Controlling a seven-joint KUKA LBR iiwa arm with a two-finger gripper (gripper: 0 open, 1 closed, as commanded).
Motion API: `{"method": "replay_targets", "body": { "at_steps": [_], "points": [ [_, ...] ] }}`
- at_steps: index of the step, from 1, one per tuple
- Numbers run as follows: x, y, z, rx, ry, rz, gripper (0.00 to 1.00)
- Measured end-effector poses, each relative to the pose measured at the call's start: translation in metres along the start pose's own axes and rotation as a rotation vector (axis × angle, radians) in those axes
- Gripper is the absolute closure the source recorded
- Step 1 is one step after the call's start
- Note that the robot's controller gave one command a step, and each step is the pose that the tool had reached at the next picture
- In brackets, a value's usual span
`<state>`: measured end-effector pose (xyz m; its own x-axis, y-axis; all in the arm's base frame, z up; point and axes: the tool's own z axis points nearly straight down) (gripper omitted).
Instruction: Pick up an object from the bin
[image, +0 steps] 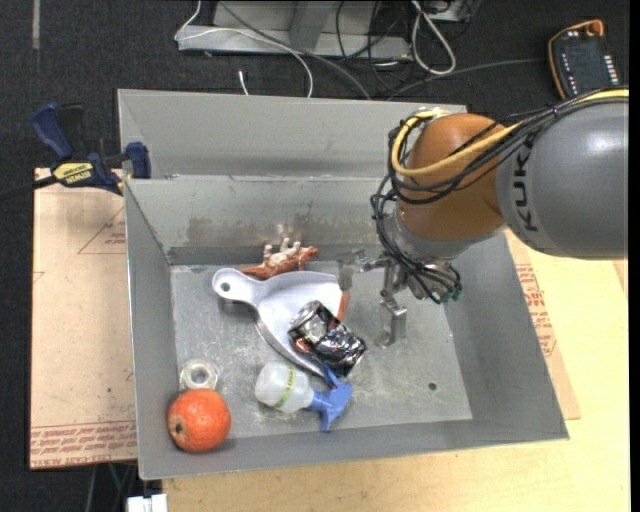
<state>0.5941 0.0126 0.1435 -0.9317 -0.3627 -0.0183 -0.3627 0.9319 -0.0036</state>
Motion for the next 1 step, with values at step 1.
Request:
{"method": "replay_targets", "body": {
  "at_steps": [1],
  "points": [
    [-0.0150,0.0099,-0.0147,0.001,-0.006,-0.245,0.00]
  ]
}}
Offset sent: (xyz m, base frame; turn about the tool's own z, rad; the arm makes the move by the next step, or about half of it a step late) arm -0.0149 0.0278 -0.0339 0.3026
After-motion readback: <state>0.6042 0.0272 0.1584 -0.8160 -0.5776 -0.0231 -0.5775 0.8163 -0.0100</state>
